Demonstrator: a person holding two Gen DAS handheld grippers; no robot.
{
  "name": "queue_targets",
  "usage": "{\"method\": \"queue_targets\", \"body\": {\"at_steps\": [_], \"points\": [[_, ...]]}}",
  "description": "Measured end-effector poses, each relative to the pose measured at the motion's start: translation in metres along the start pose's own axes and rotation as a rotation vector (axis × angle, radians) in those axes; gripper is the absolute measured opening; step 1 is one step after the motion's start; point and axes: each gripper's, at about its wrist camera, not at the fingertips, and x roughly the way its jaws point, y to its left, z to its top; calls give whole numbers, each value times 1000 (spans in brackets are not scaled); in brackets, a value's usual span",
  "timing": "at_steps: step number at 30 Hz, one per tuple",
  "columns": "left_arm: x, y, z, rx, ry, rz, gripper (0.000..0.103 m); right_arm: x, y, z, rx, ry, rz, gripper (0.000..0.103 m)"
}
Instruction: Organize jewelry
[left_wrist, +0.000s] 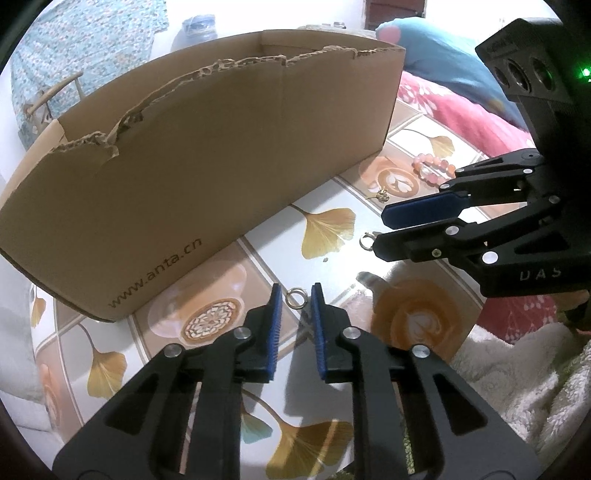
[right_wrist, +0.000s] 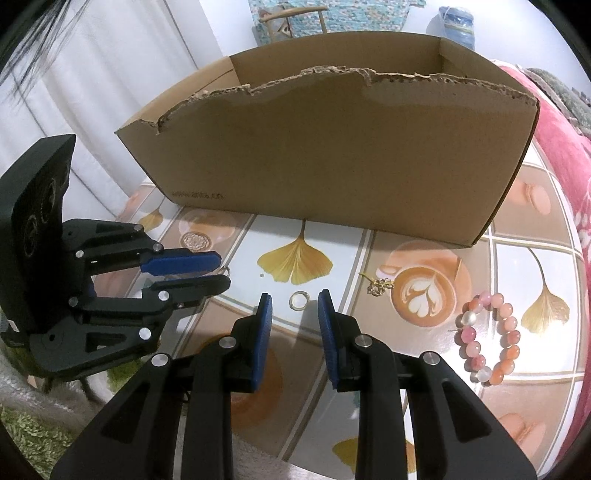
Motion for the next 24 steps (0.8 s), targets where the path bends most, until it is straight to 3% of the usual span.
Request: {"method": "queue_targets", "body": {"at_steps": [15, 24], "points": [[-1, -1, -1, 4, -4, 1, 10, 5, 7, 1, -55, 0, -41, 26], [-1, -1, -1, 7, -4, 4, 10, 20, 23, -1, -121, 10, -142, 26]]}}
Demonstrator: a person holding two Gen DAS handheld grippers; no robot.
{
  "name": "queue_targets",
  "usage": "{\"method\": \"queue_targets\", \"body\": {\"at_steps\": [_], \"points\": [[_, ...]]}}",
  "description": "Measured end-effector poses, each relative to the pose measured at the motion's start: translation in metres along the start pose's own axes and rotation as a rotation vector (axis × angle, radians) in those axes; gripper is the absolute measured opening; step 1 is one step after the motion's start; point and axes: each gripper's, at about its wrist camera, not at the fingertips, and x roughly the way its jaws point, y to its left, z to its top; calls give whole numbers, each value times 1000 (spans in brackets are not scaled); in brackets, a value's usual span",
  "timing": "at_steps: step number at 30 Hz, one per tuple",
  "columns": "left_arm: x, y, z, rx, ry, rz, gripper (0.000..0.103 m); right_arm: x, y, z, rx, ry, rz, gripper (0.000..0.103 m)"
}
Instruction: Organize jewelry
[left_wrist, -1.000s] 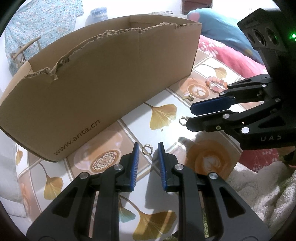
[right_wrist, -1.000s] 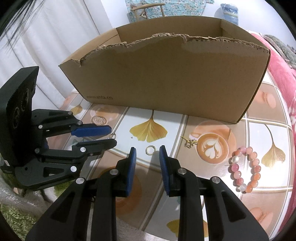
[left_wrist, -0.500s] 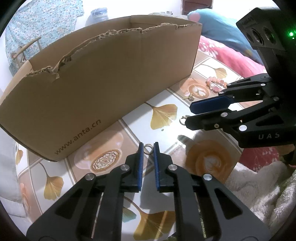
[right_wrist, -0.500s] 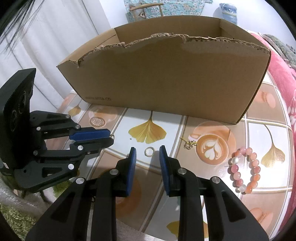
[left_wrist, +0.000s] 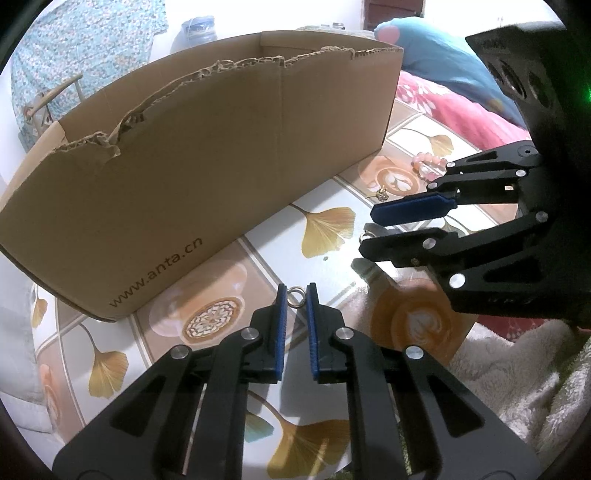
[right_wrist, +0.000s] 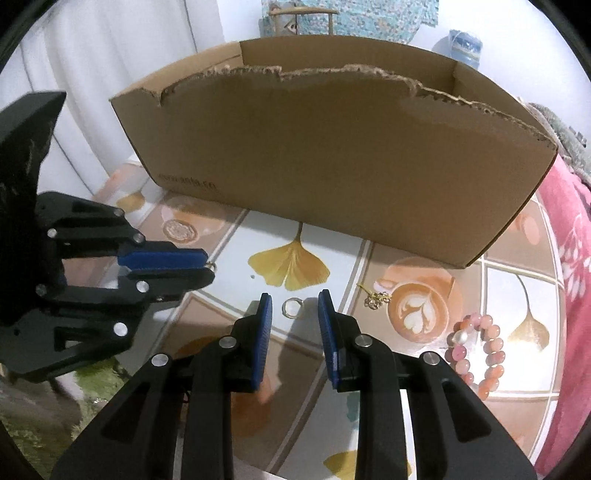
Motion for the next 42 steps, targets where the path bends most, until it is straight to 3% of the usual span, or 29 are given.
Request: {"method": "queue_targets", "body": {"at_steps": [6, 14, 24, 36, 42], "points": [[0, 0, 0, 0, 0, 1, 10, 4, 7, 2, -9, 6, -3, 24], [0, 0, 0, -2, -3, 2, 9, 6, 7, 0, 12, 8, 19, 12], [-2, 3, -1, -9, -13, 10, 9, -1, -6, -3, 44, -9, 45, 10], [-15, -1, 1, 2, -40, 36, 9, -33, -17, -5, 49, -65, 50, 10], [-45, 0, 18, -1, -114, 28, 9, -65, -23, 7, 51, -140, 85, 10]]}}
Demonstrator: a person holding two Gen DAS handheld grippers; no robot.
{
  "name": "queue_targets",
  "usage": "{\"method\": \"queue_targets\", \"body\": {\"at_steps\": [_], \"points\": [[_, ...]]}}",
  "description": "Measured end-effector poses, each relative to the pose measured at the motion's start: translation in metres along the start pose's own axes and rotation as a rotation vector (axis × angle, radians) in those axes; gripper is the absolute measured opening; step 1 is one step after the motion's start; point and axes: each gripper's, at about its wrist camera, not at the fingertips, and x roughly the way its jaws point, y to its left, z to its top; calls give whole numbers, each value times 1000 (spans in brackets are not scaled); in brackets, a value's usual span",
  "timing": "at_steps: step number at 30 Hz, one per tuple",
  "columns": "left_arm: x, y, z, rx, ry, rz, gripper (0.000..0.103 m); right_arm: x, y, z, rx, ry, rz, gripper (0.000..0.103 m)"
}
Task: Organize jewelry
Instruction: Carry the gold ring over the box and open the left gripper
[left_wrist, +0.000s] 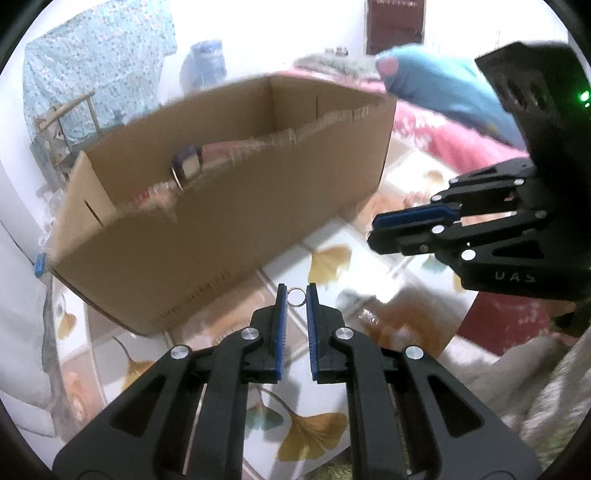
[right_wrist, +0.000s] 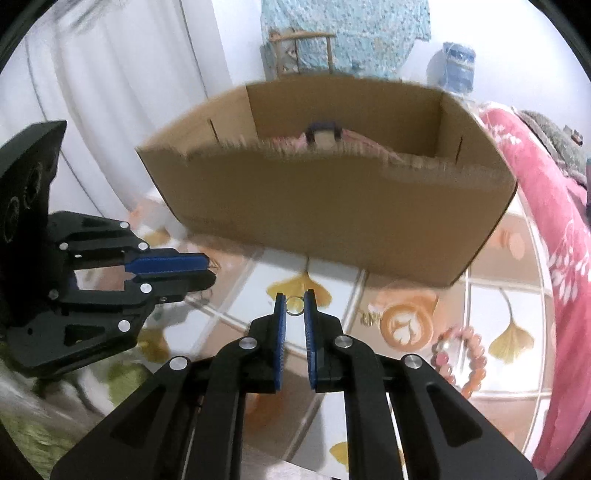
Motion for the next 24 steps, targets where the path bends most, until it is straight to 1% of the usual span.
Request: {"method": "queue_targets", "body": {"at_steps": [5, 7, 9, 11, 13, 15, 17, 19, 21, 22, 23, 24], "points": [[-29, 16, 33, 2, -95, 5, 9, -35, -6, 34, -50, -116, 57, 10], [-37, 26, 48, -5, -126, 0, 9, -41, -8, 52, -80, -152, 76, 10], [-41, 38, 65, -11, -148, -8, 9, -42, -11, 74, -109, -171, 96, 10], [-38, 50, 78, -22, -135, -25, 9, -33, -12, 96, -125, -164, 120, 10], [-27, 63, 91, -46, -95, -61, 9, -20, -22, 120, -116, -121, 153, 10], [-12, 76, 101, -77, -40, -85, 9, 4, -36, 146, -84, -39, 196, 10], [15, 94, 111, -131, 56, -128, 9, 31, -52, 166, -49, 59, 202, 10], [43, 108, 117, -179, 156, -175, 9, 55, -64, 179, -23, 140, 197, 10], [66, 116, 120, -204, 236, -200, 9, 83, -77, 191, 11, 227, 205, 10], [74, 118, 119, -215, 266, -215, 9, 95, -79, 193, 21, 266, 210, 10], [84, 121, 120, -232, 302, -231, 9, 104, -81, 193, 28, 290, 212, 10], [90, 122, 119, -241, 321, -248, 9, 112, -84, 195, 38, 312, 210, 10]]}}
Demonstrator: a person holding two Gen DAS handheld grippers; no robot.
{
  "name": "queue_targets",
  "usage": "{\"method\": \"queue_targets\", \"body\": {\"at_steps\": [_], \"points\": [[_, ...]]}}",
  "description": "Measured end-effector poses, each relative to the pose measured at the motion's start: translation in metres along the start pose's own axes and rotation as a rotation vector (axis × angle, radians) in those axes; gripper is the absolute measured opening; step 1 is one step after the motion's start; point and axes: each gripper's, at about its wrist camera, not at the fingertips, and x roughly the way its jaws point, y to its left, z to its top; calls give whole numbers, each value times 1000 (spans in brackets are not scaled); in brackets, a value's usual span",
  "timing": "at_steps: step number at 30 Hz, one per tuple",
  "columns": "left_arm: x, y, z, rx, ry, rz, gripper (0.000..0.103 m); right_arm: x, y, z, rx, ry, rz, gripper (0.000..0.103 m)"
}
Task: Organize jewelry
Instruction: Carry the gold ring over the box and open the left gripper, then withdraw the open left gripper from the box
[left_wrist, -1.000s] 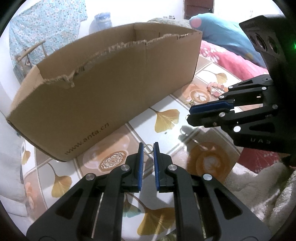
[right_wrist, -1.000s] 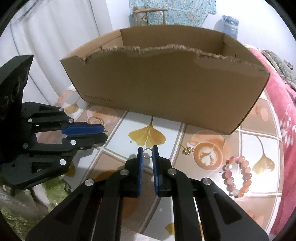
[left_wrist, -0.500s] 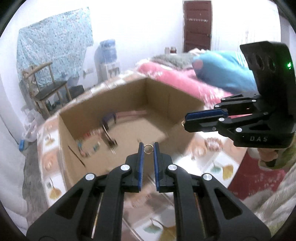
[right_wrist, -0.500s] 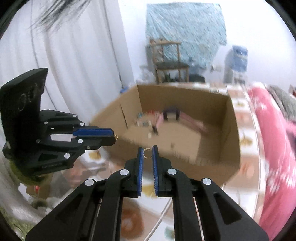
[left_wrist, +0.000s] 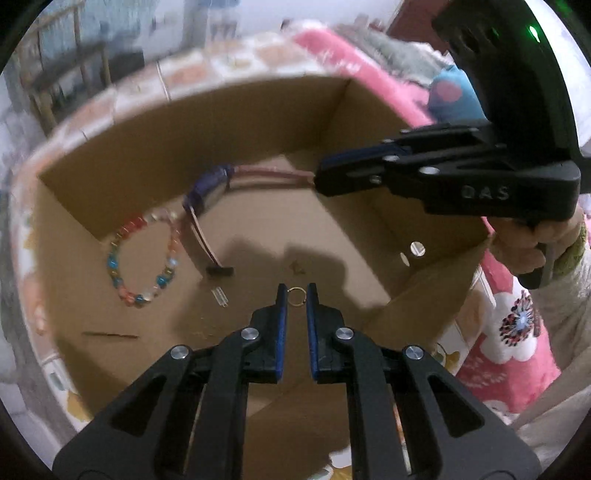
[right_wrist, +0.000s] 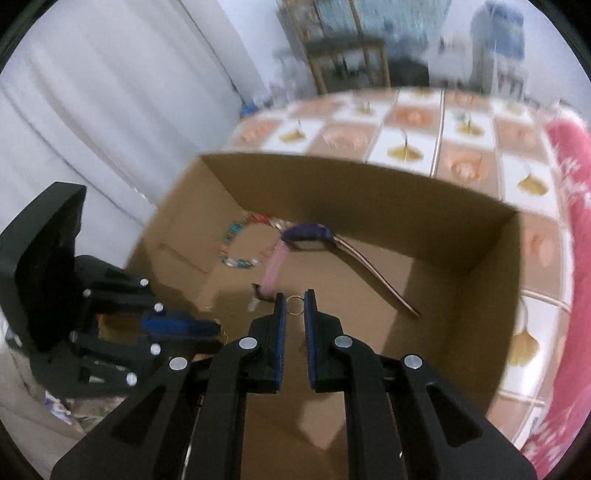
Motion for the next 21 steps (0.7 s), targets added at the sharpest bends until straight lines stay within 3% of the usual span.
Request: {"method": "queue_targets", "body": {"at_steps": [4, 11, 13, 15, 21], "points": [[15, 1, 8, -14, 66, -5, 10, 22, -5, 7, 19, 63, -3, 10], [26, 11, 9, -59, 106, 10, 11, 31, -6, 15, 29, 65, -3, 11], [27, 15, 10, -75, 109, 9, 18, 32, -10, 17, 44, 62, 3, 16], [24, 17, 10, -80, 100, 5, 22, 27, -12, 16, 48, 50, 0, 26], [16, 17, 10, -71, 61, 24, 30, 13, -11, 18, 41, -3, -7, 34]]}}
